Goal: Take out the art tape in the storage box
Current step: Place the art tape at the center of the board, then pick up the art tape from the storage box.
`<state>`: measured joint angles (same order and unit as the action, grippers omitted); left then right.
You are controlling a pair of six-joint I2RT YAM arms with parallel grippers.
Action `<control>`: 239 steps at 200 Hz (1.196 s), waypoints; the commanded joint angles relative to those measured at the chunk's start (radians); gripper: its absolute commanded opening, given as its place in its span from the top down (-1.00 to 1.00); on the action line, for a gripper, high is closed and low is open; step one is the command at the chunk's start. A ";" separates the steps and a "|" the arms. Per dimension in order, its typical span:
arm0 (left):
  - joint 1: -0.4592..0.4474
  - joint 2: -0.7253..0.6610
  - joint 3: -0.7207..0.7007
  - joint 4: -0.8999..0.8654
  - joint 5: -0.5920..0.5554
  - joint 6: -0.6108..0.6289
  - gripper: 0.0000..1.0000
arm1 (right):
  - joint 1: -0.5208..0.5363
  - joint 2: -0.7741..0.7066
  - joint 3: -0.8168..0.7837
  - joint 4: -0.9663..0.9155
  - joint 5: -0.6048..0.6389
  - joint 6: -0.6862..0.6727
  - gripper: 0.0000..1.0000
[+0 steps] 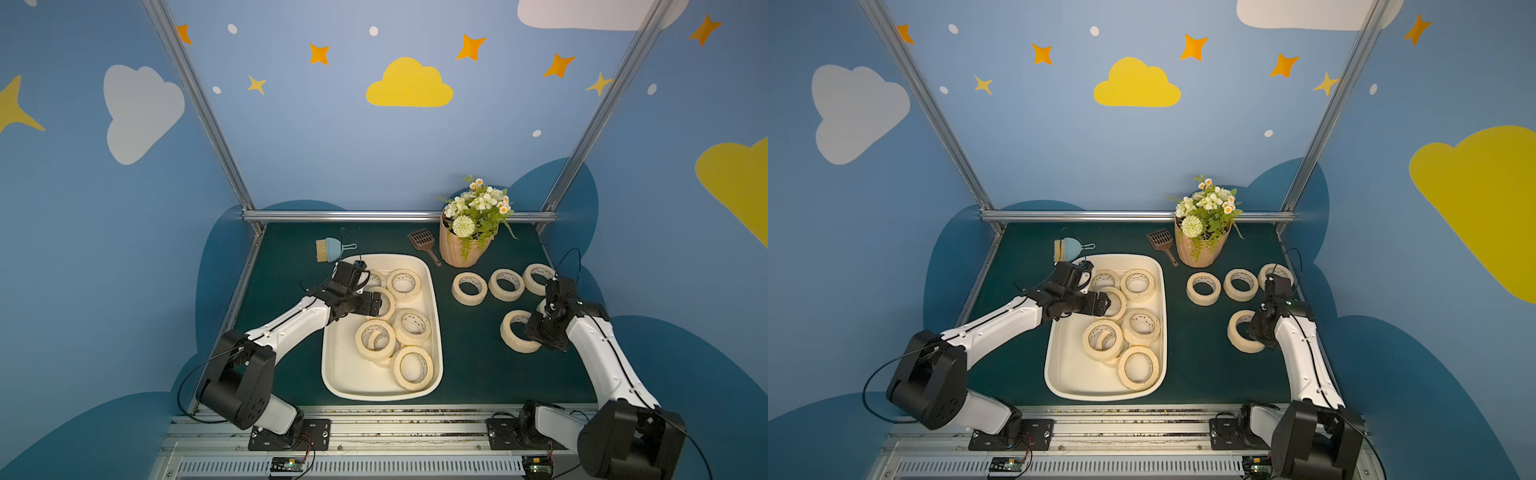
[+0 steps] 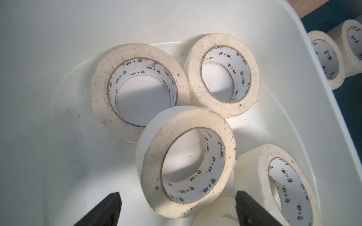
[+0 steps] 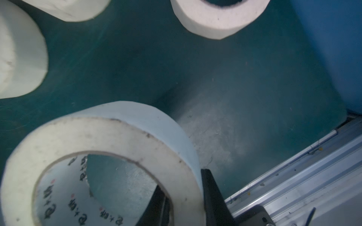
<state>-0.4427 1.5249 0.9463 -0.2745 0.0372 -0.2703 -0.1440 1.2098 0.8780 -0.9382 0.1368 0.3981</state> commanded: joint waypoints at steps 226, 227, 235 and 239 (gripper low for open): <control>0.030 0.093 0.031 0.046 0.014 0.010 -0.49 | 0.151 0.258 0.237 0.127 0.002 -0.006 -0.19; 0.030 0.093 0.031 0.046 0.014 0.011 -0.49 | 0.157 0.253 0.236 0.125 0.003 -0.005 -0.19; 0.030 0.096 0.032 0.045 0.014 0.011 -0.46 | 0.207 0.221 0.232 0.110 0.002 0.005 -0.19; 0.030 0.096 0.032 0.046 0.012 0.014 -0.45 | 0.231 0.206 0.232 0.102 0.004 0.010 -0.19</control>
<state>-0.4168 1.6043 0.9527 -0.2298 0.0525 -0.2657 -0.0307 1.5146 1.0912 -0.7475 0.1333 0.3820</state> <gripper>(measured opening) 0.737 0.596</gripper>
